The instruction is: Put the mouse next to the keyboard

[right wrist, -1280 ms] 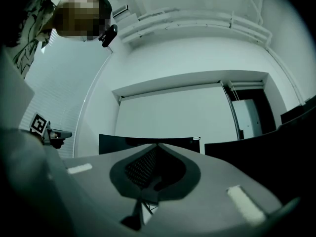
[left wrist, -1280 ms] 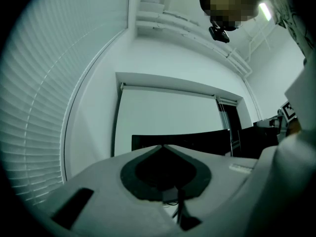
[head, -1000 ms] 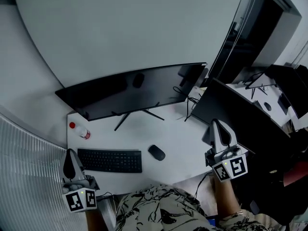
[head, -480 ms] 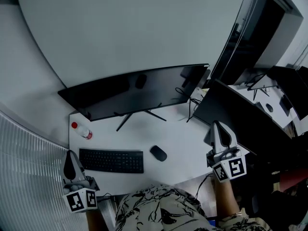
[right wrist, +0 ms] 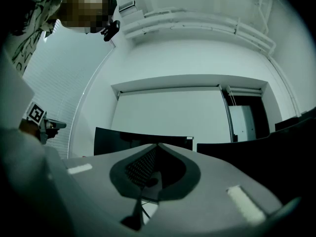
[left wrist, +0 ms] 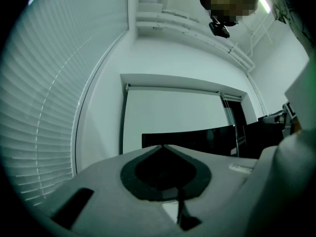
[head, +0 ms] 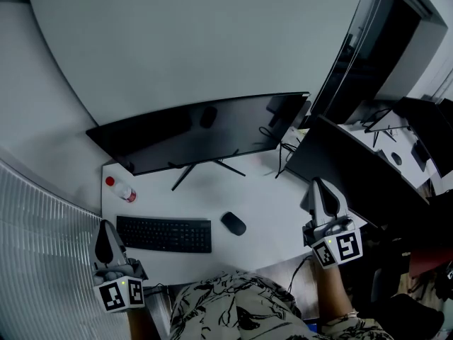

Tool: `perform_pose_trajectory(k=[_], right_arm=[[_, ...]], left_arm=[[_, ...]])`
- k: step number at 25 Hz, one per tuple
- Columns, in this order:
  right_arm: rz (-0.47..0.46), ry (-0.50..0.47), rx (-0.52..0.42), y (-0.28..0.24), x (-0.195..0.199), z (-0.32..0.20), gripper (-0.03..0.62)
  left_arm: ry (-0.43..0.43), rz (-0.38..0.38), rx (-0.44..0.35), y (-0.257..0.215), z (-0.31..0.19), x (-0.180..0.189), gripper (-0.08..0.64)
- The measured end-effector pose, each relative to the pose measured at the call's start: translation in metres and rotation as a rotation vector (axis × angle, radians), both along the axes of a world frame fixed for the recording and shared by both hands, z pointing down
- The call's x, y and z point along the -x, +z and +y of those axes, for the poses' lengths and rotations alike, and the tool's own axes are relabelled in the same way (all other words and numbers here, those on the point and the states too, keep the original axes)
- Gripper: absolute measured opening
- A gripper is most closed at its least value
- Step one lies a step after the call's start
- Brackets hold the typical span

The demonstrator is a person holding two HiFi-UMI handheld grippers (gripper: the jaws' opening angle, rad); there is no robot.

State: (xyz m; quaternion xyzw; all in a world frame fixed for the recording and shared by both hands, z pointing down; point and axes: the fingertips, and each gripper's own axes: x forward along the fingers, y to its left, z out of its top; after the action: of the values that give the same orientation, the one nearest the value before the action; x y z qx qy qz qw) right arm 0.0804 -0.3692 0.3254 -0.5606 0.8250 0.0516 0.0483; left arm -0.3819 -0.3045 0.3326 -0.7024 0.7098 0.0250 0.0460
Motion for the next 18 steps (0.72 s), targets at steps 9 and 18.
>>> perform_pose_trajectory(k=[9, 18], right_arm=[[0.010, -0.009, 0.018, 0.002, 0.008, -0.004, 0.005], [0.009, -0.018, 0.028, 0.005, 0.013, -0.005, 0.005]], left_arm=[[-0.003, 0.003, -0.006, -0.004, 0.002, 0.003, 0.004], [-0.002, 0.004, -0.005, -0.002, 0.003, 0.003, 0.003]])
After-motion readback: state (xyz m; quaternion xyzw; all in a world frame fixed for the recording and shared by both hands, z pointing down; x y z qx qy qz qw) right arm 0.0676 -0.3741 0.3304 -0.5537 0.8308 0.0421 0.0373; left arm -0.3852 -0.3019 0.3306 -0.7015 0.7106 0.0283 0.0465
